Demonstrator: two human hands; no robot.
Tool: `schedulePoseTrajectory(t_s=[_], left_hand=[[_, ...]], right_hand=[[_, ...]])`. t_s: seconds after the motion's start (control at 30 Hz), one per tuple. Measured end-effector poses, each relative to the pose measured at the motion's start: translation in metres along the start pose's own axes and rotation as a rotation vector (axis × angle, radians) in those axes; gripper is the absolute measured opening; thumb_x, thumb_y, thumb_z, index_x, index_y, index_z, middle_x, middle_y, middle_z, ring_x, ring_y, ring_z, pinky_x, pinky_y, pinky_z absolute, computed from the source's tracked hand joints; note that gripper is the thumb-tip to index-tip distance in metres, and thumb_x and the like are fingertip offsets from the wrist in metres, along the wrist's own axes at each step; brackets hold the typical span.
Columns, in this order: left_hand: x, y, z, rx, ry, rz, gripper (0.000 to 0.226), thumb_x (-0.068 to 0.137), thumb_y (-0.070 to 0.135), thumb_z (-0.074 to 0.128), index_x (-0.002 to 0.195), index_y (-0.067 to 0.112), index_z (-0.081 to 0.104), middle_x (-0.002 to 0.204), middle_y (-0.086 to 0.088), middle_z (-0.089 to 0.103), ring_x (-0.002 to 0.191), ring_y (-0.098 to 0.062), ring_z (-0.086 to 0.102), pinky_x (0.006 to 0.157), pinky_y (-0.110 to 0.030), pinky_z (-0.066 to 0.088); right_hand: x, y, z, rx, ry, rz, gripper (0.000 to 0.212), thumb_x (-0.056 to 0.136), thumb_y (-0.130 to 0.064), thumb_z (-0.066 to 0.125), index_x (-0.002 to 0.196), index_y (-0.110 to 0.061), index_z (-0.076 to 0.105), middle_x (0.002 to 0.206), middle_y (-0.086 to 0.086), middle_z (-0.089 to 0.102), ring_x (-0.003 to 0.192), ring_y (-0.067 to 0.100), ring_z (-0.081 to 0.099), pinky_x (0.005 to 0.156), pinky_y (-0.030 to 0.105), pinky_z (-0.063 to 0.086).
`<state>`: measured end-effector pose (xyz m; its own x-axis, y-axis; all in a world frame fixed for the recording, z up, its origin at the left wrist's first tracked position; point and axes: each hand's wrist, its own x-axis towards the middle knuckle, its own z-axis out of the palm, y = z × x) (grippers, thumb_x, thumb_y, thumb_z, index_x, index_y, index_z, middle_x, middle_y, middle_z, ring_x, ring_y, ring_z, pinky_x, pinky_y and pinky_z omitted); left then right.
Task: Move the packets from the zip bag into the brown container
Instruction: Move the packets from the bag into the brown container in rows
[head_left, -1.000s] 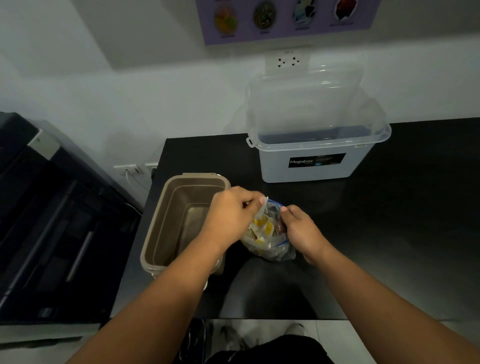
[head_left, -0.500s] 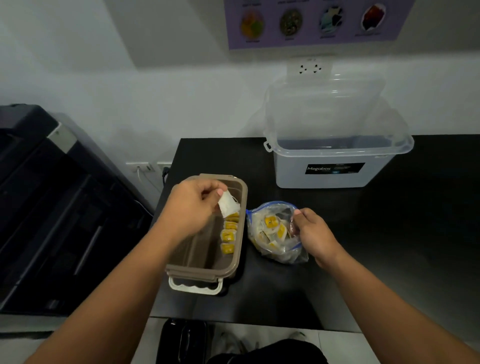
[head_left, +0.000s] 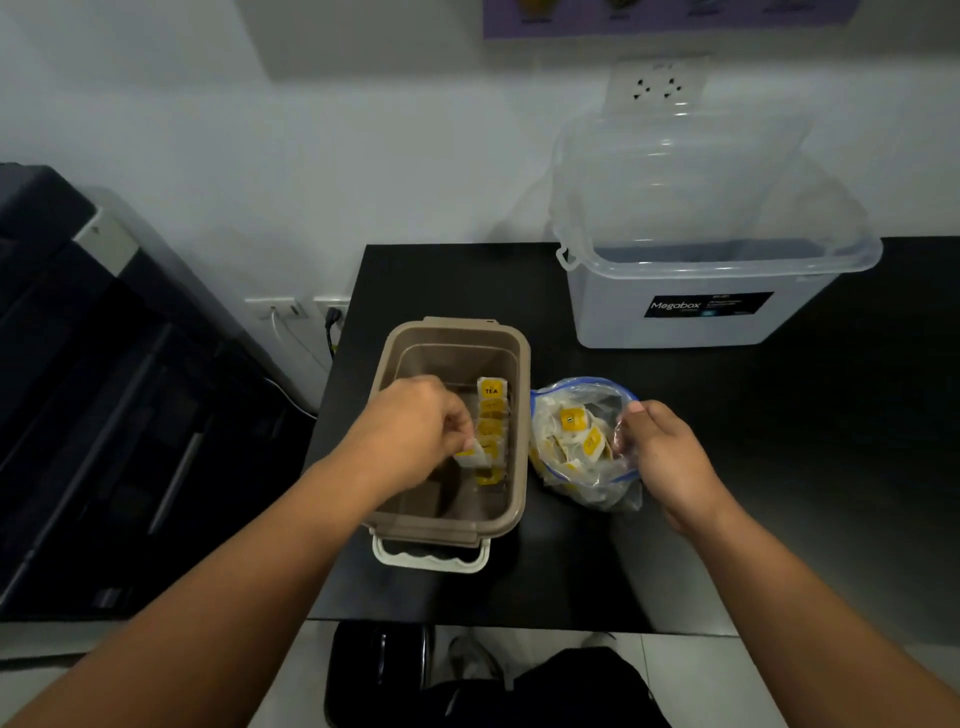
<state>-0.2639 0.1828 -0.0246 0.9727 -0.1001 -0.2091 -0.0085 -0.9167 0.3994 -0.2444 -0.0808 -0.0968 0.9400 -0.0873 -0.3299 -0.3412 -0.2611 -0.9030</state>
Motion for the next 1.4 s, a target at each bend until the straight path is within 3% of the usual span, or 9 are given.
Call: schedulePoseTrajectory(t_s=[0.13,0.27,0.4,0.57,0.77,1.03,1.2,1.33,1.4], left_hand=[[0.008,0.000,0.003,0.053,-0.127,0.058,0.003,0.087,0.033,0.076,0.085,0.032,0.076,0.082,0.018,0.065,0.078,0.000,0.062,0.074,-0.020,0.046],[0.022,0.003,0.013,0.081,-0.276,0.115,0.005,0.087,0.027,0.076,0.083,0.030,0.076,0.080,0.016,0.070,0.079,0.000,0.066,0.083,-0.027,0.055],[0.033,0.008,0.025,0.198,-0.362,0.146,0.009,0.087,0.018,0.072,0.093,0.025,0.075,0.087,0.006,0.070,0.084,-0.013,0.068,0.086,-0.035,0.058],[0.036,0.011,0.035,0.259,-0.310,0.166,0.014,0.088,0.012,0.068,0.100,0.018,0.071,0.086,0.002,0.064,0.089,-0.018,0.066,0.085,-0.033,0.057],[0.036,0.015,0.038,0.239,-0.300,0.132,0.009,0.090,0.011,0.067,0.095,0.019,0.067,0.087,0.001,0.062,0.088,-0.019,0.066,0.087,-0.037,0.058],[0.034,0.011,0.036,0.120,-0.325,0.056,0.029,0.084,0.010,0.071,0.072,0.033,0.058,0.081,0.008,0.063,0.081,-0.010,0.063,0.085,-0.033,0.057],[0.027,0.016,0.011,-0.014,-0.238,0.015,0.016,0.085,0.022,0.077,0.081,0.032,0.066,0.084,0.010,0.067,0.081,-0.001,0.065,0.087,-0.031,0.057],[0.019,0.039,-0.016,-0.117,-0.014,0.013,0.010,0.087,0.034,0.076,0.082,0.032,0.068,0.078,0.012,0.068,0.074,0.001,0.063,0.074,-0.022,0.055],[0.017,0.057,-0.019,-0.165,0.011,0.042,0.007,0.087,0.034,0.075,0.084,0.031,0.070,0.077,0.013,0.067,0.073,0.002,0.063,0.069,-0.015,0.050]], right_hand=[[-0.005,0.007,0.003,0.011,0.013,0.000,0.036,0.111,-0.029,0.045,0.083,-0.011,0.059,0.078,0.006,0.060,0.075,0.019,0.056,0.076,0.035,0.046],[-0.010,0.011,0.007,0.073,0.021,-0.007,0.034,0.111,-0.028,0.044,0.086,-0.011,0.059,0.077,0.005,0.060,0.075,0.019,0.056,0.079,0.036,0.046],[-0.012,0.010,0.009,0.093,0.030,-0.005,0.033,0.111,-0.028,0.044,0.089,-0.010,0.060,0.076,0.004,0.059,0.074,0.017,0.055,0.079,0.035,0.047],[-0.015,0.011,0.013,0.097,0.046,0.005,0.035,0.111,-0.029,0.044,0.090,-0.006,0.059,0.077,0.006,0.059,0.076,0.020,0.055,0.080,0.036,0.046],[-0.016,0.010,0.016,0.094,0.048,0.005,0.040,0.111,-0.030,0.043,0.098,0.005,0.058,0.077,0.006,0.059,0.077,0.020,0.055,0.081,0.037,0.046],[-0.013,0.011,0.018,0.051,0.042,0.015,0.044,0.111,-0.034,0.044,0.094,0.006,0.055,0.075,0.004,0.055,0.072,0.017,0.052,0.074,0.036,0.046],[-0.009,0.012,0.015,0.066,0.014,0.035,0.038,0.111,-0.037,0.044,0.096,-0.005,0.059,0.085,0.014,0.062,0.083,0.022,0.061,0.083,0.050,0.055],[-0.009,0.012,0.008,0.045,0.019,0.029,0.034,0.111,-0.036,0.043,0.086,-0.016,0.054,0.079,0.000,0.056,0.075,0.012,0.055,0.072,0.032,0.048],[-0.009,0.014,0.005,0.025,0.008,0.029,0.034,0.111,-0.037,0.043,0.085,-0.016,0.053,0.078,-0.001,0.055,0.073,0.012,0.053,0.070,0.030,0.045]])
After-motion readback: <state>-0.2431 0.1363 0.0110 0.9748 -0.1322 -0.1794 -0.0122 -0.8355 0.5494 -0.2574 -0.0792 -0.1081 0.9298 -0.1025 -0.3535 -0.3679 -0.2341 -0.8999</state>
